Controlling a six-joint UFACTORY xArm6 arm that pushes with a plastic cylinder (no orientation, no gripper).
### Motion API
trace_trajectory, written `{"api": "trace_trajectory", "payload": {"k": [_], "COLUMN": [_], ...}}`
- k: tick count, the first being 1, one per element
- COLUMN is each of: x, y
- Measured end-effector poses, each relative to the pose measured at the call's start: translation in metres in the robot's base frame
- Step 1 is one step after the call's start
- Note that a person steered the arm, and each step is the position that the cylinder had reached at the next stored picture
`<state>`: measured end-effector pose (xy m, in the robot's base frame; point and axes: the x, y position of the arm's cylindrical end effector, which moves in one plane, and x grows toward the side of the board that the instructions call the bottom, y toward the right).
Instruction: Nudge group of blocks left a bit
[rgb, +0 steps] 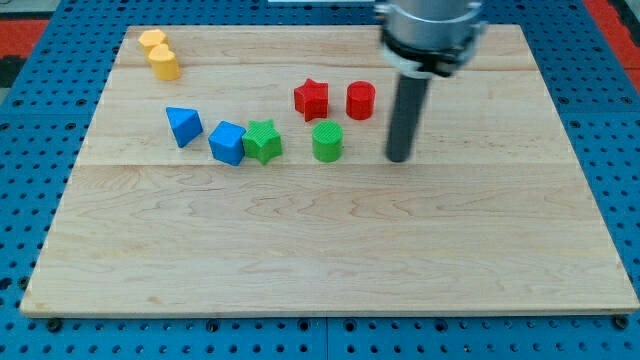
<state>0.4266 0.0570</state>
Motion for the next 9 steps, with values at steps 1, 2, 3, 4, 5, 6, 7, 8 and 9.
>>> {"api": "trace_trajectory", "payload": {"k": [1, 2, 3, 4, 5, 6, 7, 8, 9], "x": [-0.005, -0.002, -0.002, -0.002, -0.002, -0.002, -0.013, -0.027, -0.014], "y": [-0.071, -0.052, -0.022, -0.019, -0.016, -0.014, -0.012, -0.011, -0.046]}}
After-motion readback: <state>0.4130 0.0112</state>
